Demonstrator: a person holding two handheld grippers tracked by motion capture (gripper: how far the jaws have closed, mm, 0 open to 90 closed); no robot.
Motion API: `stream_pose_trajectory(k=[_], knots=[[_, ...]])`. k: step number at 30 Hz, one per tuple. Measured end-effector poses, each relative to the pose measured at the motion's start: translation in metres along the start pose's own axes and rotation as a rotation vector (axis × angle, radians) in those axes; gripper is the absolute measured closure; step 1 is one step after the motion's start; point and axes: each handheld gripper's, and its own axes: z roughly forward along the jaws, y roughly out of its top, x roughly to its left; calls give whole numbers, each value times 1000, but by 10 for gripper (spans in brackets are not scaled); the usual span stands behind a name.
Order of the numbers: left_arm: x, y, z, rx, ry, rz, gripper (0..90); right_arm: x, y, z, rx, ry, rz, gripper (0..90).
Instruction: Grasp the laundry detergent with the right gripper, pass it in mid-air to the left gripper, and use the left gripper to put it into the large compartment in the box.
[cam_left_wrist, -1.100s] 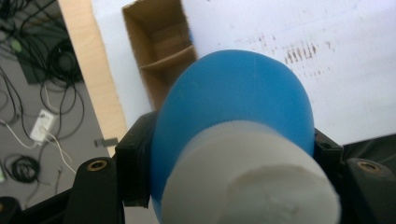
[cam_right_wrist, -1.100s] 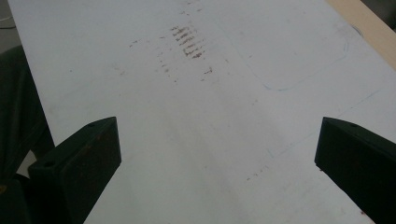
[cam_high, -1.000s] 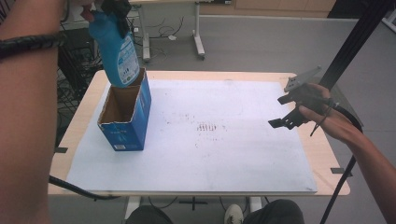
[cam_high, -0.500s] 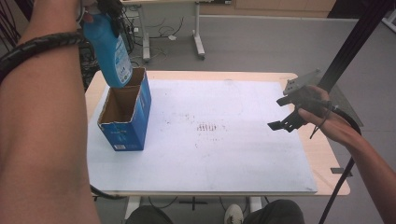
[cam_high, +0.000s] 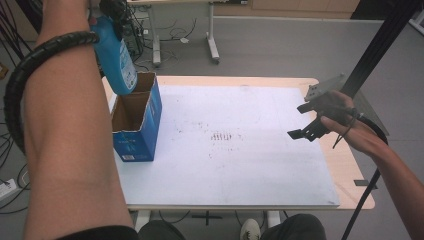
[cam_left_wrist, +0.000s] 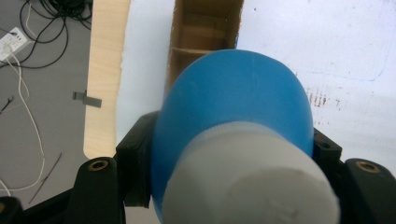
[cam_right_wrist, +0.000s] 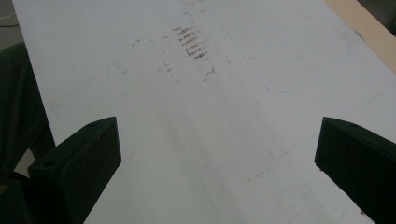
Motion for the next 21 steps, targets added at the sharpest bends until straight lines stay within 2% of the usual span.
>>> stream_pose_trajectory(k=[12, 21], knots=[[1, 2, 10, 4, -2, 3, 361, -1, 0, 3, 2, 1, -2, 3], [2, 3, 15, -12, 6, 2, 361, -2, -1, -1, -1, -16, 4, 3]])
